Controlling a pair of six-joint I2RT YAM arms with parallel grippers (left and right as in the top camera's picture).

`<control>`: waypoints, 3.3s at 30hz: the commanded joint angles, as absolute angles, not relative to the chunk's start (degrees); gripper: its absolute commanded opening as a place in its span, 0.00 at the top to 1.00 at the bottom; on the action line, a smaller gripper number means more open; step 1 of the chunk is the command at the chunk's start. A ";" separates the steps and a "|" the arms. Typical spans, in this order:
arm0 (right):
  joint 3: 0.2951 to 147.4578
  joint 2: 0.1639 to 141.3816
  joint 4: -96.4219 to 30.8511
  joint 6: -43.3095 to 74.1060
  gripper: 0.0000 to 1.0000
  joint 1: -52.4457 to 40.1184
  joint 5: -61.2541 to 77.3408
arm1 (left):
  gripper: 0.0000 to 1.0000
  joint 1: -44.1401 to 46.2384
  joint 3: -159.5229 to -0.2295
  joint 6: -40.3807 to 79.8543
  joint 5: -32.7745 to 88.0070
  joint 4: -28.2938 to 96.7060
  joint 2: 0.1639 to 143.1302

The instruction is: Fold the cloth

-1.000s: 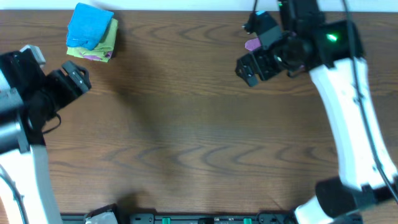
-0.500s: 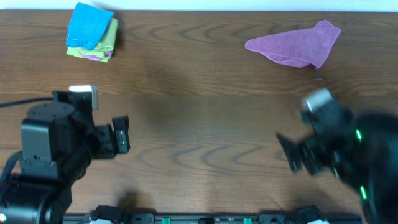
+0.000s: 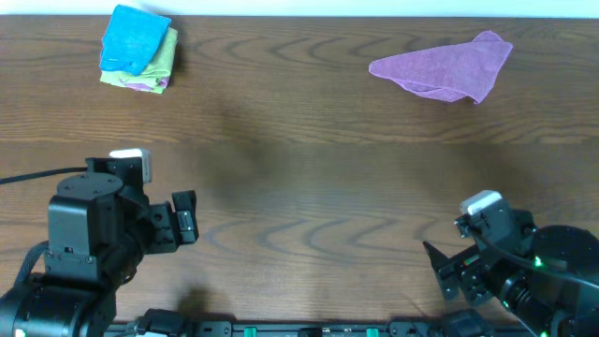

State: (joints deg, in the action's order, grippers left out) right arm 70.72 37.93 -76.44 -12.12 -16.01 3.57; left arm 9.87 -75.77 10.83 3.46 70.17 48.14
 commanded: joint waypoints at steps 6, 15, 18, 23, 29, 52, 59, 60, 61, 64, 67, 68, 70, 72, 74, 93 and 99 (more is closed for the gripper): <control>70.57 37.76 -76.62 -11.20 0.01 -15.73 3.22 | 0.05 10.11 -75.75 19.09 7.53 66.15 47.94; 70.57 37.76 -76.62 -11.22 0.01 -15.73 3.22 | 0.05 10.11 -75.75 21.85 4.62 69.34 47.94; 70.57 37.76 -76.62 -11.22 0.01 -15.73 3.22 | 0.05 10.11 -75.75 21.87 3.16 72.07 47.92; 70.57 37.76 -76.62 -11.22 0.01 -15.73 3.22 | 0.05 10.11 -75.75 21.87 -4.84 70.48 47.94; 70.57 37.76 -76.62 -11.20 0.01 -15.73 3.22 | 0.05 10.09 -74.91 21.06 -15.94 66.02 48.03; 70.57 37.76 -76.64 -11.20 0.01 -15.73 3.22 | 0.05 -8.43 -30.00 -1.34 1.06 27.40 18.52; 70.57 37.76 -76.73 -11.22 0.01 -15.73 3.22 | 0.05 -8.71 -20.84 -1.32 0.64 27.40 9.45; 70.57 37.76 -76.73 -11.22 0.01 -15.73 3.22 | 0.05 -8.71 -19.86 -1.32 0.67 27.38 8.49; 70.57 37.76 -76.71 -11.20 0.01 -15.73 3.22 | 0.05 -8.71 -18.70 -1.32 0.67 27.40 7.31; 70.57 37.76 -76.73 -11.20 0.01 -15.73 3.22 | 0.05 -8.71 -17.04 -1.32 0.64 27.46 5.41; 70.57 37.76 -76.73 -11.22 0.01 -15.73 3.22 | 0.05 -8.71 -16.03 -1.32 0.40 28.14 3.90; 70.57 37.76 -76.73 -11.20 0.01 -15.73 3.22 | 0.05 -8.71 -15.64 -1.32 0.38 28.34 3.49; 70.57 37.76 -76.73 -11.20 0.01 -15.73 3.22 | 0.05 -8.71 -14.70 -1.30 0.43 28.29 2.70; 70.57 37.76 -76.73 -11.20 0.01 -15.73 3.22 | 0.05 -8.71 -13.65 -1.23 0.47 28.27 1.74; 70.57 37.76 -76.71 -11.22 0.01 -15.73 3.22 | 0.05 -8.71 -12.75 -1.08 0.49 28.27 0.80; 70.57 37.76 -76.73 -11.20 0.01 -15.73 3.22 | 0.05 -4.91 -7.57 4.21 0.97 26.81 0.21; 70.57 37.76 -76.73 -11.20 0.01 -15.73 3.22 | 0.05 -4.47 -7.57 2.74 0.71 26.76 0.25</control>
State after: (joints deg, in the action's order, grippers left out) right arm 70.65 37.87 -76.73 -12.10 -15.99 3.38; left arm -4.73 -8.60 3.14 1.08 26.81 0.62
